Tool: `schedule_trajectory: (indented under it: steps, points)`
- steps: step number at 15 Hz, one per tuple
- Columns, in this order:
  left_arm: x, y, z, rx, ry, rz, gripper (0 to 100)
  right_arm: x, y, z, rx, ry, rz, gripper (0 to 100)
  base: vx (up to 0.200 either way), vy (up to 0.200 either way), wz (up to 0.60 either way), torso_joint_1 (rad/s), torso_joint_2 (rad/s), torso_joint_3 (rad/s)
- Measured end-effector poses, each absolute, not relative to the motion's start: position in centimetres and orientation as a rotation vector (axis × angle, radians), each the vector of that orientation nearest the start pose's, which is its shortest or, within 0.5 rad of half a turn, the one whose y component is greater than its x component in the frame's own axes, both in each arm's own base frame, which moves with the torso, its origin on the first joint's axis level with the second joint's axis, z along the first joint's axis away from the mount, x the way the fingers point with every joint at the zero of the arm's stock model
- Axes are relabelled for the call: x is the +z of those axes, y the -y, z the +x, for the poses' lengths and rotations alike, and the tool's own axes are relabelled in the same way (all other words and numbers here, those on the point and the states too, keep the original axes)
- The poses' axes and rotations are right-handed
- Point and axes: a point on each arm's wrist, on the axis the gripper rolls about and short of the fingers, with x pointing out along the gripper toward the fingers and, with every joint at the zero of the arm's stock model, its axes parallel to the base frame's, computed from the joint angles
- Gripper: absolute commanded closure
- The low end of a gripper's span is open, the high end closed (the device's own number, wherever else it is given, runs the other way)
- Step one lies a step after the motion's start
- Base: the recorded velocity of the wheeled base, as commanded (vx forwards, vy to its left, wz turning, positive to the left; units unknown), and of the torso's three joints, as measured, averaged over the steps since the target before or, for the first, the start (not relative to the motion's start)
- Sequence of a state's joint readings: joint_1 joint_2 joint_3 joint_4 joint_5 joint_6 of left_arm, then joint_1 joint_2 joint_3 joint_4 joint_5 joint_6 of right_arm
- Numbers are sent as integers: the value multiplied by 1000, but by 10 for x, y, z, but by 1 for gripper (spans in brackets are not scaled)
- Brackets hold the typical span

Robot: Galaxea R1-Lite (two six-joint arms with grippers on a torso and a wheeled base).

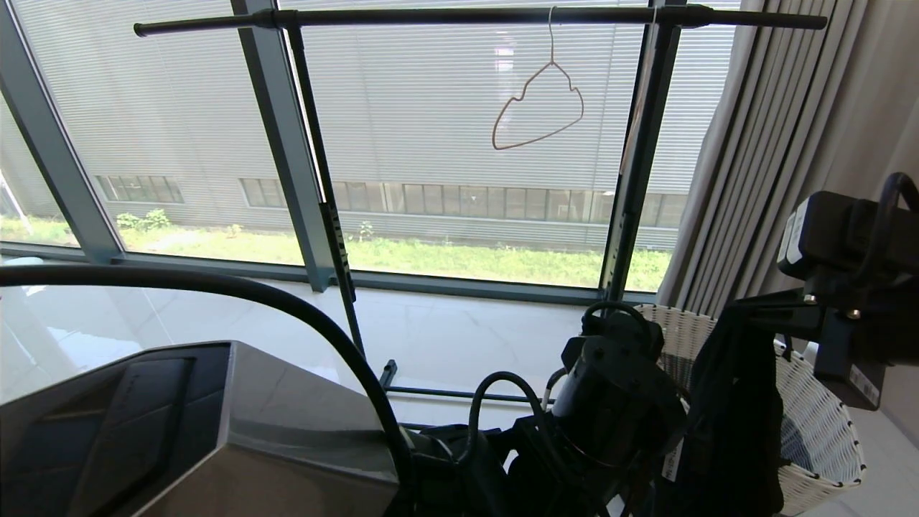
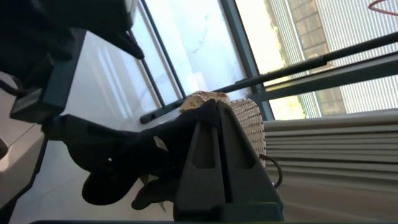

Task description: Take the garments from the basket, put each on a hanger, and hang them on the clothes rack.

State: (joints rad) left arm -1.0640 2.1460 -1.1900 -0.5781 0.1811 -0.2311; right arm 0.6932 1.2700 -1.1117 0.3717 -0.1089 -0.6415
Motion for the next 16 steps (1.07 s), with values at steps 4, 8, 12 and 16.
schedule_trajectory:
  steps: [4,8,12,16]
  points:
    - [121,352,195,-949,-459,6,0,275,-118,146,707,-346,-779,100,0,0,0,0,0,0]
    - [146,360,201,-992,-388,-49,0,273,-122,145,728,-347,-788,100,0,0,0,0,0,0]
    - [132,359,220,-906,-434,-15,0,273,-128,140,744,-333,-806,100,0,0,0,0,0,0]
    - [111,355,224,-846,-513,56,0,274,-135,134,772,-314,-820,100,0,0,0,0,0,0]
